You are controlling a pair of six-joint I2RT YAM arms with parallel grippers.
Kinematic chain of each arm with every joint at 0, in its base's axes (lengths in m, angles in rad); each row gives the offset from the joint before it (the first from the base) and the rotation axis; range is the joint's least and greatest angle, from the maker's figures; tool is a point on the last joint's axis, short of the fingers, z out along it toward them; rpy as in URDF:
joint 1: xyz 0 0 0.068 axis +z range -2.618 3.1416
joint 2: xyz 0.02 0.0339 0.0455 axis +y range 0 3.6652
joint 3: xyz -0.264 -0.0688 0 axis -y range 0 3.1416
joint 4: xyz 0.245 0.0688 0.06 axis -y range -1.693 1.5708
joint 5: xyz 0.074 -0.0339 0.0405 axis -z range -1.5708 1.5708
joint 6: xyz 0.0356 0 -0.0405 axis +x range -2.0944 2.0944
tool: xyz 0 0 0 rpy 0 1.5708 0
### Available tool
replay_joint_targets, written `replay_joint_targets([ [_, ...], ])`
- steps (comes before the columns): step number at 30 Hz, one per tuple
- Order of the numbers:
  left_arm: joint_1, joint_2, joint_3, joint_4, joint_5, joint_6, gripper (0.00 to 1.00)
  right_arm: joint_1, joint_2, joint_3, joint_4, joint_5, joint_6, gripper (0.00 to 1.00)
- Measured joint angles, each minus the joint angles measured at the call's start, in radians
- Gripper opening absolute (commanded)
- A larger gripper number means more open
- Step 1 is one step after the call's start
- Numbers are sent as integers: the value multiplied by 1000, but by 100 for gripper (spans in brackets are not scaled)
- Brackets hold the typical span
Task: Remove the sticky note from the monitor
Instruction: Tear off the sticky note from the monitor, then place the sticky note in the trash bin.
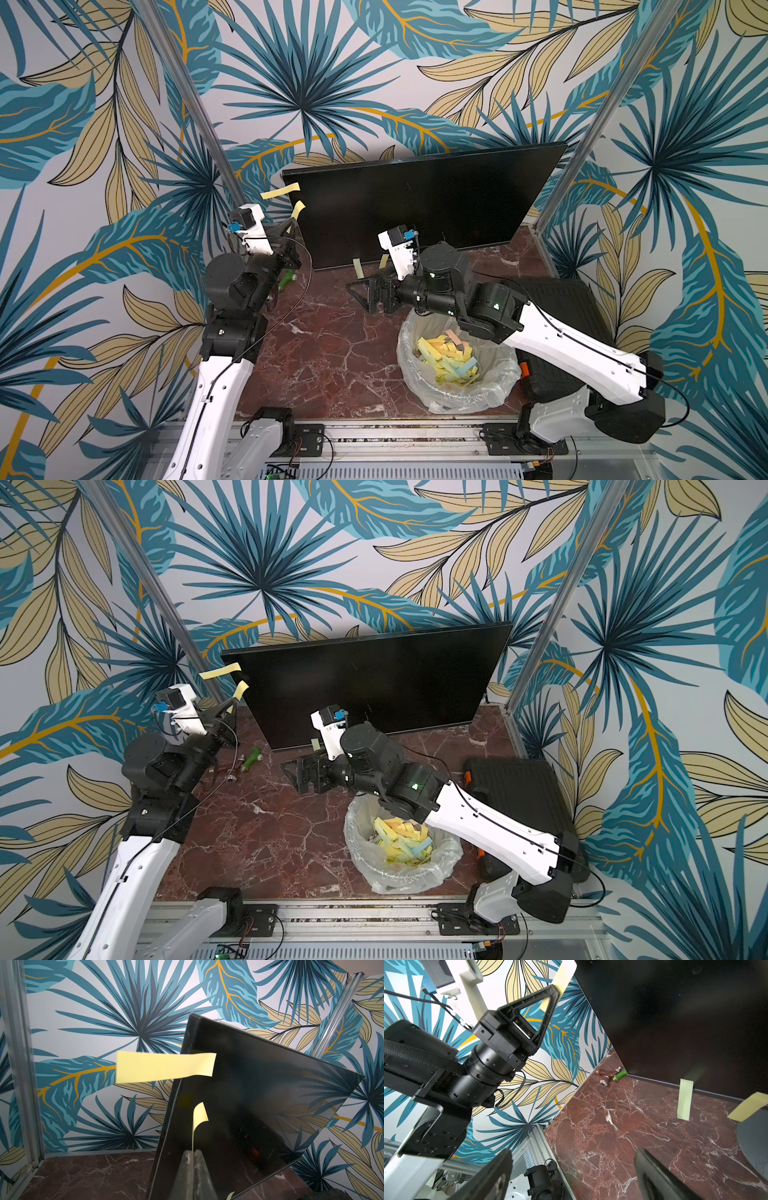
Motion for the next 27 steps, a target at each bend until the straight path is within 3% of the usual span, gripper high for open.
replay_joint_targets([
  [13, 0, -185, -33, -206, 63, -48, 0, 1, -20, -7, 0, 29, -8, 95],
  [27, -29, -309, -22, -509, 220, -120, 0, 1, -121, -78, -2, 107, -41, 96],
])
